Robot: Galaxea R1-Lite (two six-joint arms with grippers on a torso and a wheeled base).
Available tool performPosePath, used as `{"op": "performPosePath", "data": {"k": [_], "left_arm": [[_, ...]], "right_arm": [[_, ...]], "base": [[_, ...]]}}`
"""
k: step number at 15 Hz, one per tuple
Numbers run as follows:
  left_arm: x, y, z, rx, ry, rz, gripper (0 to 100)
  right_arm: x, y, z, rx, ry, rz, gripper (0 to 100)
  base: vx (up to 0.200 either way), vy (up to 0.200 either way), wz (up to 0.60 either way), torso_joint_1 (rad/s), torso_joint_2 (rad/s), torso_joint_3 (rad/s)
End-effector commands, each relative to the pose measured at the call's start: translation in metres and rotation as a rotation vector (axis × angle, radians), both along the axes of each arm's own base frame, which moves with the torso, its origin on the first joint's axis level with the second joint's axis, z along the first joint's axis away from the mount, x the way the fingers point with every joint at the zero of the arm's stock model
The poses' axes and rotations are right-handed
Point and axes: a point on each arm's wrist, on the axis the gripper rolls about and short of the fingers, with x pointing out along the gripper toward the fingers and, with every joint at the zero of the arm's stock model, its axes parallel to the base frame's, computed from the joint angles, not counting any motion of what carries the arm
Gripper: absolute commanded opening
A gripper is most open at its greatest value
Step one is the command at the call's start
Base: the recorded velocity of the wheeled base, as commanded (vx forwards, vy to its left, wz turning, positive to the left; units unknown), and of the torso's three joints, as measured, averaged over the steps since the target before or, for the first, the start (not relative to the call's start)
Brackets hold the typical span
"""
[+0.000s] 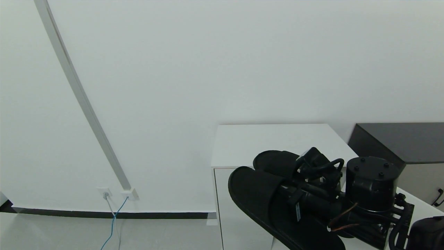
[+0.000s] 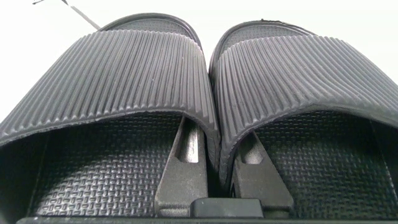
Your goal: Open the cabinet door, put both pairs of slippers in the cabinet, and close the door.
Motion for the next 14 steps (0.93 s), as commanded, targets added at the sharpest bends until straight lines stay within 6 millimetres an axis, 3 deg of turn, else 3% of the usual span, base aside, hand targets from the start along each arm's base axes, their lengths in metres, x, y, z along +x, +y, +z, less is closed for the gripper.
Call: {"op": "performPosePath", "data": {"k": [1,14], "left_arm": [[0.0001,0.0000,0.0000,0.000,0.001,-0.001,0],[0.0001,0.0000,0.0000,-0.002,0.001,-0.001,0]], "right_arm": [[0.0004,0.0006,-0.0014,-0.004,0.003,0.001,0],[-0.0011,-0.0001,-0.0034,-0.010,0.010,0.004,0]], "base": [[0.000,-0.200,0.00,0.002,0.00,0.002],[0.000,-0.200,0.00,0.004,0.00,0.002]]}}
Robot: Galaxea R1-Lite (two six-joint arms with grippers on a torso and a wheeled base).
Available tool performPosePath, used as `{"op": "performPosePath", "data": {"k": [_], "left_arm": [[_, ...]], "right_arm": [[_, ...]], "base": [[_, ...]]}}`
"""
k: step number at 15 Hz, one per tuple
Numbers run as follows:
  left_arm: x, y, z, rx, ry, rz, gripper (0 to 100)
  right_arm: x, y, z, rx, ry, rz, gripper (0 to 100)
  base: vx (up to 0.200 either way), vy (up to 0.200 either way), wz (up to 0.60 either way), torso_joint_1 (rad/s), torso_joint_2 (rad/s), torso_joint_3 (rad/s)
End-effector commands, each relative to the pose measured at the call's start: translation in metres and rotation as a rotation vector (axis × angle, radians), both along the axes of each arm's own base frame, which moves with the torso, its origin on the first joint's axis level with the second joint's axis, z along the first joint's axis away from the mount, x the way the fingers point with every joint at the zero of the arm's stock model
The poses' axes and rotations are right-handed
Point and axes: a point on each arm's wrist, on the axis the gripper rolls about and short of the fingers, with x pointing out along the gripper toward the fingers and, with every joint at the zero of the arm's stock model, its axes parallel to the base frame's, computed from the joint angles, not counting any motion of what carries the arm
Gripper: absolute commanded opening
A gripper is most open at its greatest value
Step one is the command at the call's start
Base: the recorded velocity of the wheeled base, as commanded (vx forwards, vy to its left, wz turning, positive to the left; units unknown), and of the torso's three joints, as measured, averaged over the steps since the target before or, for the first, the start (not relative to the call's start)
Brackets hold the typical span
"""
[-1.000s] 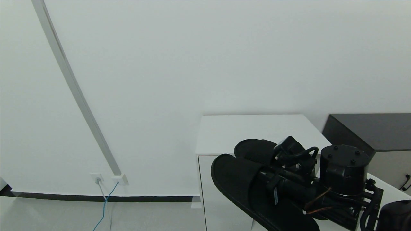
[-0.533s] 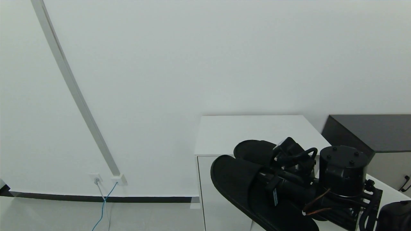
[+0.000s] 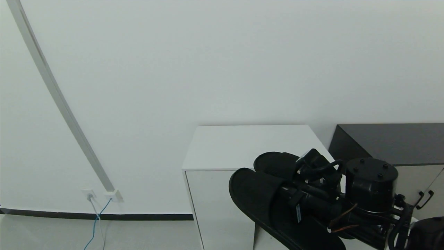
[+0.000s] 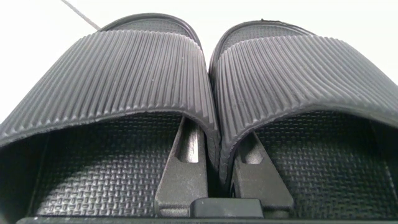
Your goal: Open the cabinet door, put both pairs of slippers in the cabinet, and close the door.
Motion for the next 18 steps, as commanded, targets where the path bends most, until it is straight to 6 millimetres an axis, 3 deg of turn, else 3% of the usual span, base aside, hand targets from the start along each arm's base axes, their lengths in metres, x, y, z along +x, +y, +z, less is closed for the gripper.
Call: {"op": "performPosePath", "data": {"k": [1,4,18], "left_arm": [[0.0001,0.0000,0.0001,0.000,0.001,0.000,0],[0.0001,0.0000,0.0001,-0.001,0.001,0.000,0],[0.0000,0.0000,0.0005,-0.003,-0.001,0.000,0]], "right_arm": [[0.0000,0.0004,-0.0009,-0.002,0.002,0.002,0],[0.0002,-0.0001,-0.0011,0.001,0.005,0.000,0],[0.0043,-0.0039,-0.0078,-0.014,0.027,-0.020,0]], "base": [[0.000,-0.200,0.00,0.002,0.00,0.002],[0.000,-0.200,0.00,0.004,0.00,-0.002],[0.000,0.000,0.00,0.000,0.00,0.000]]}}
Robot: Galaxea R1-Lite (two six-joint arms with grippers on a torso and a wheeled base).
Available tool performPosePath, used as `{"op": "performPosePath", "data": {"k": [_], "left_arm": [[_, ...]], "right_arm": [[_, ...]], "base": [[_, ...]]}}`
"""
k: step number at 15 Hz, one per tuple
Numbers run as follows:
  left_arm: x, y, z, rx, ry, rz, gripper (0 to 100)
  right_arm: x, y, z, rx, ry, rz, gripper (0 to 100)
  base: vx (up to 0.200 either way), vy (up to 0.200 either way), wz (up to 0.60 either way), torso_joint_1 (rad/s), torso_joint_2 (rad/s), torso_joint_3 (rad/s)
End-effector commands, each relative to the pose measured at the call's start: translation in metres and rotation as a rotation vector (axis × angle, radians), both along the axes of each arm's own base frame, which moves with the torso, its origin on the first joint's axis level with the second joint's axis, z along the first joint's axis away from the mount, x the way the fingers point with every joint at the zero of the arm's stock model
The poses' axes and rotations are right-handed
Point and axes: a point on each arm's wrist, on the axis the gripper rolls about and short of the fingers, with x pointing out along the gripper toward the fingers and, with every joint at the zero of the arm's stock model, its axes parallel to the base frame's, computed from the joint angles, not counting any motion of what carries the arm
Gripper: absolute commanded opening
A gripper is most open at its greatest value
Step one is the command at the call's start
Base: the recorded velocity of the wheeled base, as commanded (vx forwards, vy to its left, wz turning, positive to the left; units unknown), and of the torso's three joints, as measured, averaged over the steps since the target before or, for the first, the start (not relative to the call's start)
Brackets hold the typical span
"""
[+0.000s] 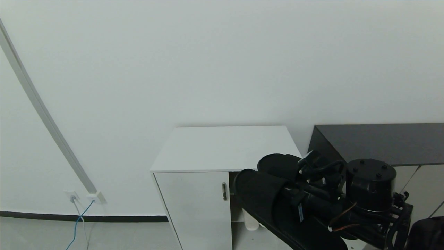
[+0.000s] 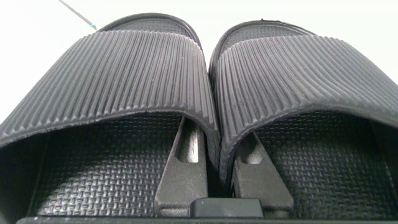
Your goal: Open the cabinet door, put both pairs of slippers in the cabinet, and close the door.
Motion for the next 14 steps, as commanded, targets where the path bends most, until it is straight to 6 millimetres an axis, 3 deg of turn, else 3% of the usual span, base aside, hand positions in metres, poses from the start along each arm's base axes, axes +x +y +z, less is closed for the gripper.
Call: {"op": "performPosePath", "data": {"k": [1,11,14], "left_arm": [[0.0000,0.0000,0.0004,0.000,0.000,0.000,0],[0.0000,0.0000,0.0004,0.000,0.000,0.000,0],[0.0000,0.0000,0.0004,0.000,0.000,0.000,0]], "right_arm": [[0.0000,0.0012,-0.0018,-0.004,0.004,0.005,0],[-0.0010,0.0020,-0.0053,-0.016,0.012,0.010,0],[-0.0017,0.0020,-0.0059,-0.018,0.015,0.012,0]], "base": [[0.000,0.000,0.00,0.000,0.00,0.000],[0.000,0.000,0.00,0.000,0.00,0.000],[0.000,0.000,0.00,-0.124,0.28,0.146]]}}
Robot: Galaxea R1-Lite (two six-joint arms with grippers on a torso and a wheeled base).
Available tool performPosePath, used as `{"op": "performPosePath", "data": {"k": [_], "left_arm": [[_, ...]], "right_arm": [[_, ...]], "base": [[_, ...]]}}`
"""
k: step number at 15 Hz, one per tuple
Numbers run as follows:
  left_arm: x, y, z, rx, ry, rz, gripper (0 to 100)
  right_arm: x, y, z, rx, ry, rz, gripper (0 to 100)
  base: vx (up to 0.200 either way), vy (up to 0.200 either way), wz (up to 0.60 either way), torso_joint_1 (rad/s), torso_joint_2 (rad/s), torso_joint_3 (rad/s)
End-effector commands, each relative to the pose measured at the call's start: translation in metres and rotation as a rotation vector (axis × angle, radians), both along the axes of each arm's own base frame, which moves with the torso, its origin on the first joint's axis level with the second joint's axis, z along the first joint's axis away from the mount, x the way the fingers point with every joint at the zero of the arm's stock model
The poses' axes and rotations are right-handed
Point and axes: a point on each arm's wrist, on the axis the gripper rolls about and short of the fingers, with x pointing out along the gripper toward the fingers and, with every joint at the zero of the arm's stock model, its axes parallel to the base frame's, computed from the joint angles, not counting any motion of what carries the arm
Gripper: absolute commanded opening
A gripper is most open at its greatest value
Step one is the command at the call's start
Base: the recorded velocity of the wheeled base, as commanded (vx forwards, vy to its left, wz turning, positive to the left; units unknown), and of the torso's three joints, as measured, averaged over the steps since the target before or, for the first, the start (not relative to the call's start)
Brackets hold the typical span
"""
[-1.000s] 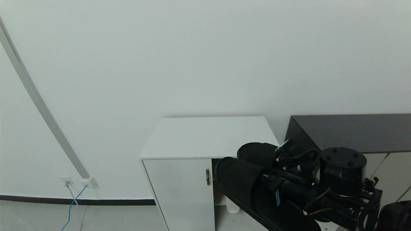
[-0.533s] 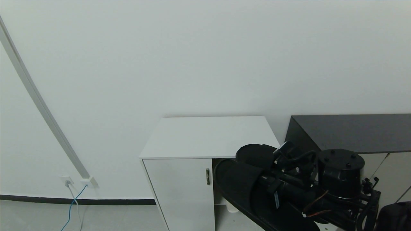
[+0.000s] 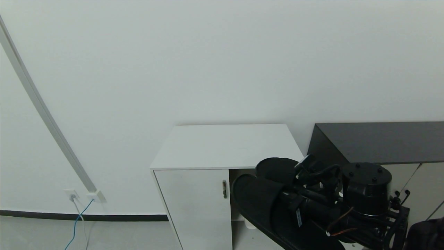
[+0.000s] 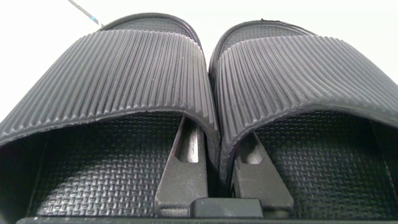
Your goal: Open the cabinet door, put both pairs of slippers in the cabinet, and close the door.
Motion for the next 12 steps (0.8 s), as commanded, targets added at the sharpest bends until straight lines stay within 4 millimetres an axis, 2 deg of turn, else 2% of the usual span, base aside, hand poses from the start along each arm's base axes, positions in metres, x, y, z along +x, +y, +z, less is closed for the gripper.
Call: {"op": "performPosePath", "data": {"k": [1,12], "left_arm": [[0.0001,0.0000,-0.0001,0.000,0.001,0.000,0],[0.0000,0.0000,0.0004,0.000,0.000,0.000,0]], "right_arm": [[0.0001,0.0003,-0.0013,-0.004,0.002,0.000,0],[-0.0009,0.0005,-0.0039,-0.012,0.009,0.004,0]], "base": [[0.000,0.000,0.00,-0.144,0.33,0.173],[0.000,0.000,0.00,-0.154,0.35,0.193]]}}
